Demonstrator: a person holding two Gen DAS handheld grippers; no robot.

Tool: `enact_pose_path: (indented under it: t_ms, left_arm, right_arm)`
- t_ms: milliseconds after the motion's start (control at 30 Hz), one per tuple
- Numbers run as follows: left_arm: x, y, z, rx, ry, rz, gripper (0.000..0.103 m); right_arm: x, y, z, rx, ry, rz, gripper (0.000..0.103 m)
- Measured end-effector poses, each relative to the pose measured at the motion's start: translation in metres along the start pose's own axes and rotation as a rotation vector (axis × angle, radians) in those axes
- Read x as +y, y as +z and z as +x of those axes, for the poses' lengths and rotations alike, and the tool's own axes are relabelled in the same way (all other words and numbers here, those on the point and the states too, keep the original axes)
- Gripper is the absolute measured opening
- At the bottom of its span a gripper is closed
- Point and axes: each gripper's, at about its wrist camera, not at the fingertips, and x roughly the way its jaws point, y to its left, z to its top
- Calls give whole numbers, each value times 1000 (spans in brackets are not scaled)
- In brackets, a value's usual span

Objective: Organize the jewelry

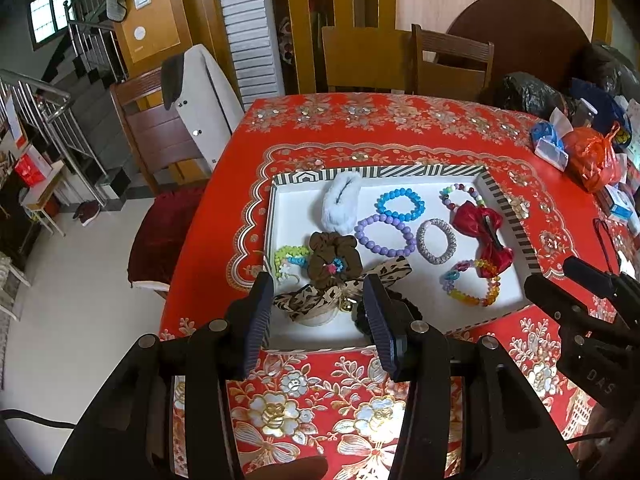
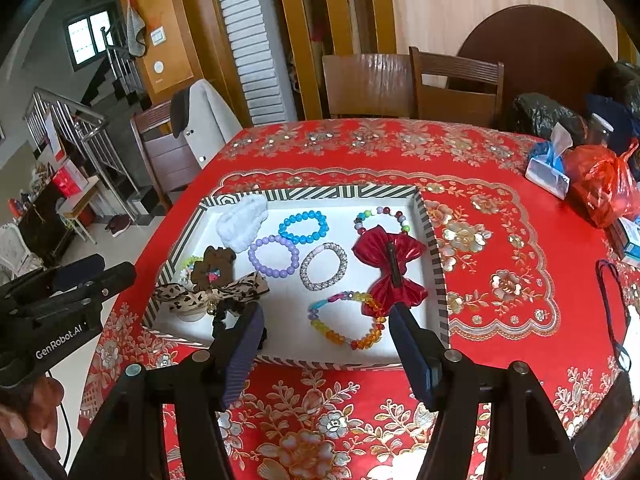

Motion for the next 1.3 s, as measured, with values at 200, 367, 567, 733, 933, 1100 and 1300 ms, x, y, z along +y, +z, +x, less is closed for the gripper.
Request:
enact_pose_path:
  t_ms: [200, 367, 567, 733, 933, 1100, 1300]
  left_arm:
    - [-3, 0, 1, 3, -1, 2, 46]
    - [-4, -1, 2, 11, 0, -1, 46]
    - [-5, -1, 3, 14, 4, -2, 46]
    - [-4, -2, 3, 22, 0, -6, 46]
    - [-4, -1, 4, 24, 1, -5, 46]
    - [-4, -2, 4, 23, 0, -5, 46]
    - [-3, -2, 4, 22, 0, -3, 46]
  right_arm:
    - [-2, -1, 2, 9, 0, 2, 64]
    - [-2, -2, 3, 12, 0, 1, 64]
    - [-2, -2, 4, 14, -1, -1, 64]
    - [-1, -1, 4, 11, -1, -1, 64]
    - [1, 1, 7, 19, -2, -4, 65]
    - [2, 2, 8, 24, -1, -7, 65]
    - [2, 2, 7, 24, -1, -5, 66]
